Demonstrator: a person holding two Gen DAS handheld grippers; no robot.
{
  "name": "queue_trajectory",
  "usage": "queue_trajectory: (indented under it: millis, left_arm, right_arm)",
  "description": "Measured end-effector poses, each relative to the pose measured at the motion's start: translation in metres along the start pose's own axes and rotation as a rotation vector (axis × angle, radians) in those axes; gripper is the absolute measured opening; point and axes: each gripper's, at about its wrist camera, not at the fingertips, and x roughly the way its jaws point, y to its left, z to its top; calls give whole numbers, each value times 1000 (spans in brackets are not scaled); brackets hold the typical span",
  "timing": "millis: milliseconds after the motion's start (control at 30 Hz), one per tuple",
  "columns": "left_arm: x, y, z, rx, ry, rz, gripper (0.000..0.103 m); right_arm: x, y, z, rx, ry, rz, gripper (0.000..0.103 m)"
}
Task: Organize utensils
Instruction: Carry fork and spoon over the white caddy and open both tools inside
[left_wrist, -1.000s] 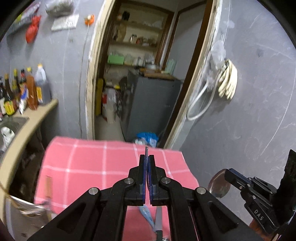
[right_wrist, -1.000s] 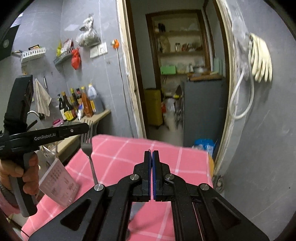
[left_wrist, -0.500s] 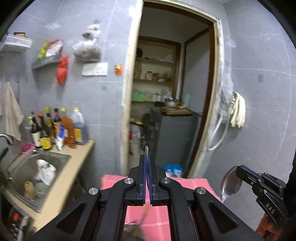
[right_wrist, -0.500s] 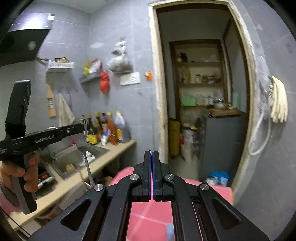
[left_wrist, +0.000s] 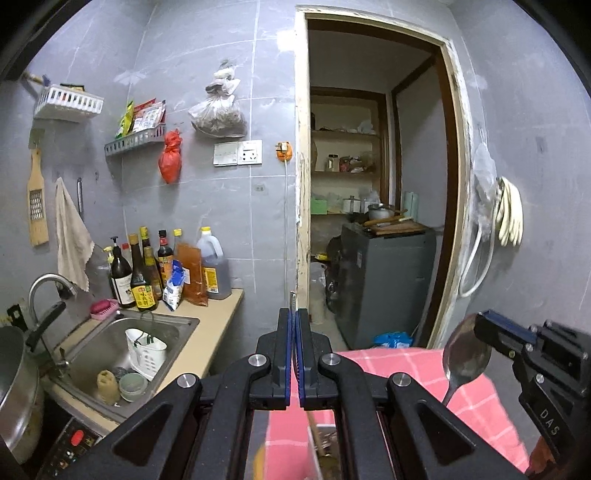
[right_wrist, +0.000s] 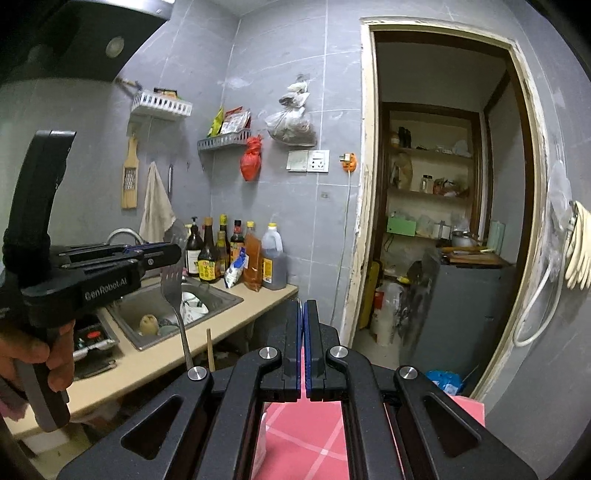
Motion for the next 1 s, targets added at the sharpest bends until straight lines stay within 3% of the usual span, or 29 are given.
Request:
queue_trajectory:
  millis: [367,1000]
  left_arm:
    - [5,-18,-34,99,38,-17,3]
    - [15,-9,-65,86,133,-55,3]
  right_arm:
    - [12,21,-21,-38,95,23,2]
    - [29,21,-54,41,197,68,2]
